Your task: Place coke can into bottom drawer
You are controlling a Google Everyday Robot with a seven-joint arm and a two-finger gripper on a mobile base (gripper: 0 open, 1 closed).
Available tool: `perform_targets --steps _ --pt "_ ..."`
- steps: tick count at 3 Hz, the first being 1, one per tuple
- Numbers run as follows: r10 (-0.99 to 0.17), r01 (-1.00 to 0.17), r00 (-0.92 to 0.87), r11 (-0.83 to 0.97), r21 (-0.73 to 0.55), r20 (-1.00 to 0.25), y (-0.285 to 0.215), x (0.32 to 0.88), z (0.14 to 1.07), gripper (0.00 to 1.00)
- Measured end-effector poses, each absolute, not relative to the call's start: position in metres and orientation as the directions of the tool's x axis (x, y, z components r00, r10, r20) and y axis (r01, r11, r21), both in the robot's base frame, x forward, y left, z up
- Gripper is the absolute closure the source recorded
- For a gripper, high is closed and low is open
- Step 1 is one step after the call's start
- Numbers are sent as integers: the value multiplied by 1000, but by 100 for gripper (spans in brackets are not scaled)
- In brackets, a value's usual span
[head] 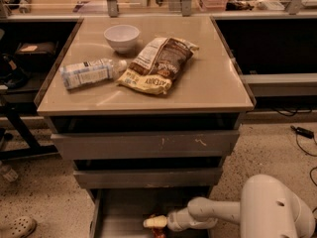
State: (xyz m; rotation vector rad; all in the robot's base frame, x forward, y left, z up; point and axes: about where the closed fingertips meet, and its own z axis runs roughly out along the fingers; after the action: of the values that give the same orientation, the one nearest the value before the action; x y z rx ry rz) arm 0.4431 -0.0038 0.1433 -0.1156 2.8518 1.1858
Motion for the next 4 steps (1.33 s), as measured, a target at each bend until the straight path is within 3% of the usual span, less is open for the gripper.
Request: perform_targets --steps 2,3,4 --pt "105 -38 -974 803 594 -203 -64 472 231 0" --pt "192 8 -920 881 474 -342 -105 485 316 0" --pt "195 20 -930 873 488 -311 -111 479 311 0"
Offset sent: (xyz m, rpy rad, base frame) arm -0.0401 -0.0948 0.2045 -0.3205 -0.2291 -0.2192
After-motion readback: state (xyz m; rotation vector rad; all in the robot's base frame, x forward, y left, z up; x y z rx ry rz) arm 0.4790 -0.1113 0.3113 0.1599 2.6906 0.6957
